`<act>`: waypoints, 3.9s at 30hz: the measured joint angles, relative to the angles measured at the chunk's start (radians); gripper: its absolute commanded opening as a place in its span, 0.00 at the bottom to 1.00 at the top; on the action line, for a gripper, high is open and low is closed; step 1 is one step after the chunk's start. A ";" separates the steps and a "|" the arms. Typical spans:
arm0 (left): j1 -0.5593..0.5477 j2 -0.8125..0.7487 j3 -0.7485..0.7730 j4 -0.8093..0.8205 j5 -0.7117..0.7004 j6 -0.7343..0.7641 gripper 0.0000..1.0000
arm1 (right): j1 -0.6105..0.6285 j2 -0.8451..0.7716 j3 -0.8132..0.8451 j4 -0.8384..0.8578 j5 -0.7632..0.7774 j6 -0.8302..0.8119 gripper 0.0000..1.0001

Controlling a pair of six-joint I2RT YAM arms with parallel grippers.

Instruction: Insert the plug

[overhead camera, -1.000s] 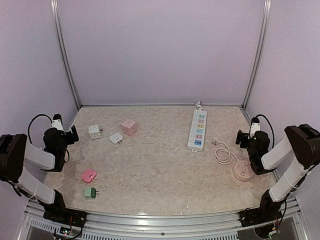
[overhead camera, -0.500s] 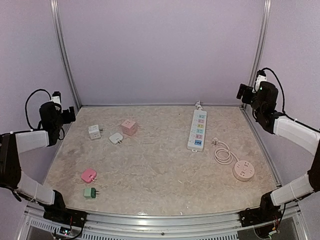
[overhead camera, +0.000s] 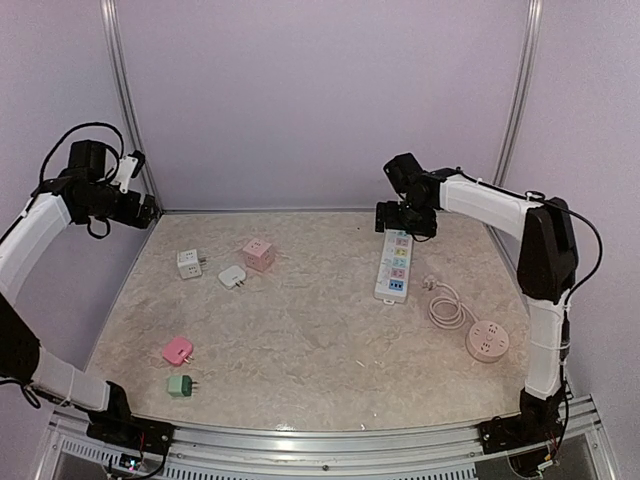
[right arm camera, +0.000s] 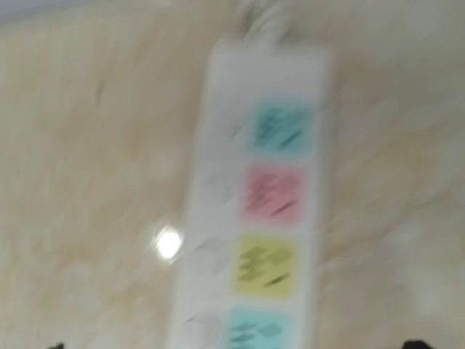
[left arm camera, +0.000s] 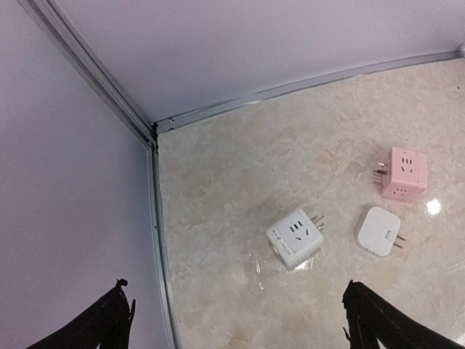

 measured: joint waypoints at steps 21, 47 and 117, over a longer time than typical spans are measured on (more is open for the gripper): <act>-0.097 -0.131 -0.087 -0.246 0.059 0.031 0.99 | 0.058 0.439 0.356 -0.408 0.045 0.130 0.99; -0.065 -0.252 -0.127 -0.313 -0.010 0.141 0.99 | 0.271 0.090 -0.232 -0.062 -0.266 -0.409 0.41; -0.421 -0.222 -0.587 -0.291 -0.266 0.183 0.92 | 0.373 -0.566 -0.821 0.419 -0.347 -0.034 0.98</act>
